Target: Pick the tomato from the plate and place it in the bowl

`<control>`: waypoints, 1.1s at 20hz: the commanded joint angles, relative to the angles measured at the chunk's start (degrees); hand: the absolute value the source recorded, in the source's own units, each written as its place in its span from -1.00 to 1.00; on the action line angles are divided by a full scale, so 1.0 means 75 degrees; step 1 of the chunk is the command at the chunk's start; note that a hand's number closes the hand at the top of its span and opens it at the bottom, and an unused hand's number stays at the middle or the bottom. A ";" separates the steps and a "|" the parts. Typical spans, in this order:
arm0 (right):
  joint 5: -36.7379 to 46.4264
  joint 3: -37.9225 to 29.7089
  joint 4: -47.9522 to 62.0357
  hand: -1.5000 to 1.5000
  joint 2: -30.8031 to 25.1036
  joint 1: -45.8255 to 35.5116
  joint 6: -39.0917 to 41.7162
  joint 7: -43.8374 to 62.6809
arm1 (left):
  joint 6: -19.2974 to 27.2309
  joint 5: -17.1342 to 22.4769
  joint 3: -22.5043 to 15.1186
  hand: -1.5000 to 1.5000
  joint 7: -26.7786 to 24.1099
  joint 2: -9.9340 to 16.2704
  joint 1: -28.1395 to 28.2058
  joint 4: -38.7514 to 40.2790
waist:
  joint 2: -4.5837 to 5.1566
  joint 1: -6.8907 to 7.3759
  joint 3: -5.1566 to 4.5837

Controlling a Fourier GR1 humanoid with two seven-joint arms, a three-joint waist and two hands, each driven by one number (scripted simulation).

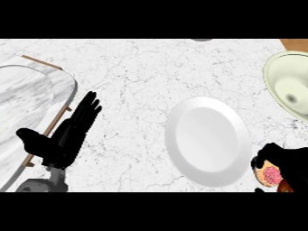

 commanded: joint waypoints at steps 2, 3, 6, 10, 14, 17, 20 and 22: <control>-0.1411 -0.2324 -0.1451 1.00 -0.0983 0.0918 -0.0306 -0.0988 | 0.0222 -0.0188 -0.0057 0.00 0.0010 -0.0154 -0.0159 -0.0005 | 0.0025 -0.0077 0.0008; -0.1687 -0.2653 -0.1958 1.00 -0.1073 0.1329 -0.0164 -0.0969 | 0.0212 -0.0077 0.0104 0.00 0.0073 -0.0051 -0.0096 -0.0147 | -0.0014 -0.0157 0.0005; -0.2658 -0.4234 -0.2111 1.00 -0.1097 0.1756 0.0092 -0.1257 | 0.0167 -0.0166 -0.0075 0.00 0.0239 -0.0061 -0.0065 -0.0211 | 0.0021 -0.0001 0.0007; -0.3818 -0.5834 -0.2108 1.00 -0.0838 0.1711 0.0691 -0.1400 | -0.0114 -0.0014 0.0068 0.00 0.0286 0.0109 -0.0090 -0.0183 | 0.0047 0.0161 -0.0005; -0.4548 -0.6925 -0.1314 1.00 -0.0689 0.1225 0.1409 -0.1742 | 0.0173 -0.0356 -0.0246 0.00 0.0315 -0.0415 -0.0504 0.0012 | 0.0104 0.0382 -0.0001; -0.5230 -0.7237 -0.0621 1.00 -0.1051 0.0280 0.1741 -0.1136 | -0.0166 -0.0315 -0.0189 0.00 0.0057 -0.0319 -0.0385 0.0249 | 0.0128 0.0494 -0.0006; -0.4878 -0.7008 0.0488 1.00 -0.1368 -0.0478 0.1793 -0.1420 | -0.0243 -0.0326 -0.0231 0.00 0.0086 -0.0342 -0.0154 -0.0042 | 0.0138 0.0572 -0.0003; -0.4262 -0.6162 0.1359 1.00 -0.1244 -0.0984 0.1244 -0.1583 | -0.0155 -0.0318 -0.0305 0.00 0.0515 -0.0443 -0.0557 -0.0039 | 0.0168 0.0678 0.0003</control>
